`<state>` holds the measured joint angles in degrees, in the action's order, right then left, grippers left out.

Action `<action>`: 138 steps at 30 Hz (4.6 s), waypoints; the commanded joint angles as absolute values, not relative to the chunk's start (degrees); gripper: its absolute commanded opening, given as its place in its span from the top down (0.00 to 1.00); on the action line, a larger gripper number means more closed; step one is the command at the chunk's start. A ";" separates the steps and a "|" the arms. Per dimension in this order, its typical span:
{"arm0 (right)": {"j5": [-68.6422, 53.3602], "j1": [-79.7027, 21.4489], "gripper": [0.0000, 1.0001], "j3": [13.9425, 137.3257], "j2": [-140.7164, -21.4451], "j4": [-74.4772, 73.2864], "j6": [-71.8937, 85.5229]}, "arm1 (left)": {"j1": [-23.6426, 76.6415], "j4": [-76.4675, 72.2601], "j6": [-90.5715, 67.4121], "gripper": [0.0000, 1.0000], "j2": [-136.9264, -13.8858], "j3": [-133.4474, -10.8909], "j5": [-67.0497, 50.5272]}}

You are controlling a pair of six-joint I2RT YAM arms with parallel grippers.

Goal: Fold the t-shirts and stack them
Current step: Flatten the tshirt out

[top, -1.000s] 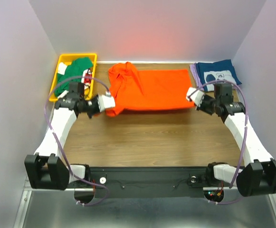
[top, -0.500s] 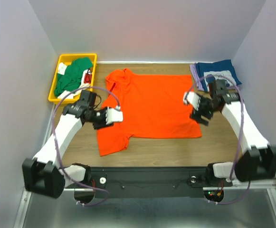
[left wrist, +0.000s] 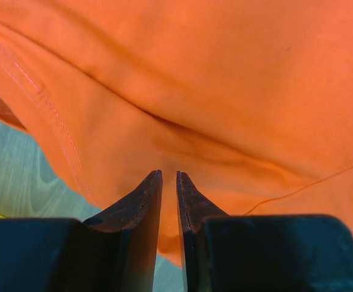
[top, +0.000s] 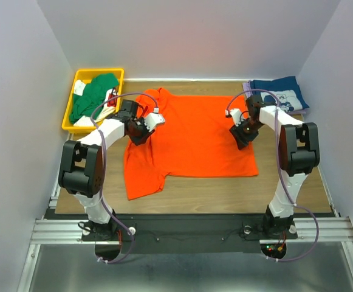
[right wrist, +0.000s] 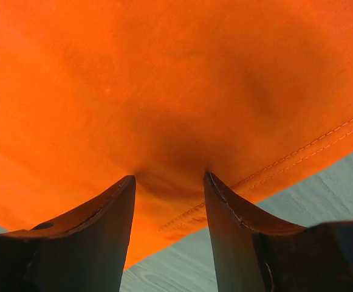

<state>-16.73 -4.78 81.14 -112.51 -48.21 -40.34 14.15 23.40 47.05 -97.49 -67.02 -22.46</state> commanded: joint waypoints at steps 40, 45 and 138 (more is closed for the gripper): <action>-6.52 -0.97 0.46 120.41 -136.14 -48.87 -25.76 | 8.35 16.35 19.43 0.54 -124.18 -112.67 -30.16; -3.25 -0.44 0.47 120.68 -138.69 -46.49 -24.26 | 8.35 16.26 20.21 0.58 -127.79 -112.42 -25.50; -43.59 -12.46 0.42 105.28 -122.24 -52.47 -19.96 | 16.44 13.01 35.97 0.41 -91.48 -65.47 -37.26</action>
